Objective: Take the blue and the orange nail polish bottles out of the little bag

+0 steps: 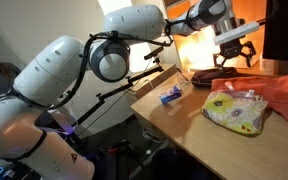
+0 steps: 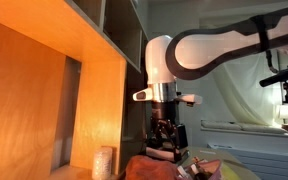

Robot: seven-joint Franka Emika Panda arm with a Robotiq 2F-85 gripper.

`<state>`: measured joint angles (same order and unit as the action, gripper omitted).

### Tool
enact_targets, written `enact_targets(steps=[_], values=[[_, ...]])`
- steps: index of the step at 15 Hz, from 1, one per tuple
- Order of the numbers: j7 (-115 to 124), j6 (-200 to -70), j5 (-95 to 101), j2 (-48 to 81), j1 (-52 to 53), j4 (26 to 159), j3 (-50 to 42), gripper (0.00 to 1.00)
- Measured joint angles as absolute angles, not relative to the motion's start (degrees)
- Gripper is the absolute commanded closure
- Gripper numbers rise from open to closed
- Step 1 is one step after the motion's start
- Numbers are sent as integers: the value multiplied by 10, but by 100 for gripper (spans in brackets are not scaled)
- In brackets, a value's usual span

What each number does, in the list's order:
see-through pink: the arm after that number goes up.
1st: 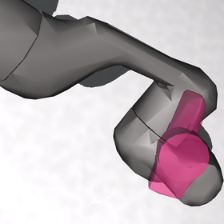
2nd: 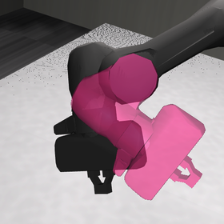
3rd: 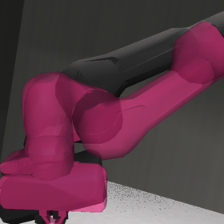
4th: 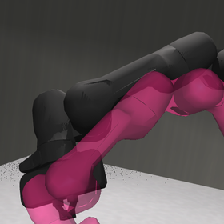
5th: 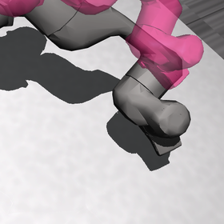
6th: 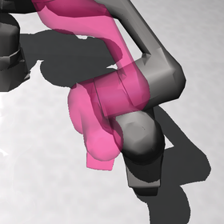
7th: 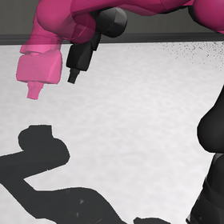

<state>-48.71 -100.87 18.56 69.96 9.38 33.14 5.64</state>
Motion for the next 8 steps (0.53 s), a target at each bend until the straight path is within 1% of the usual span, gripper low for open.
enact_targets(steps=[8], values=[[-481,-1009,184,700,90,330,63,0]])
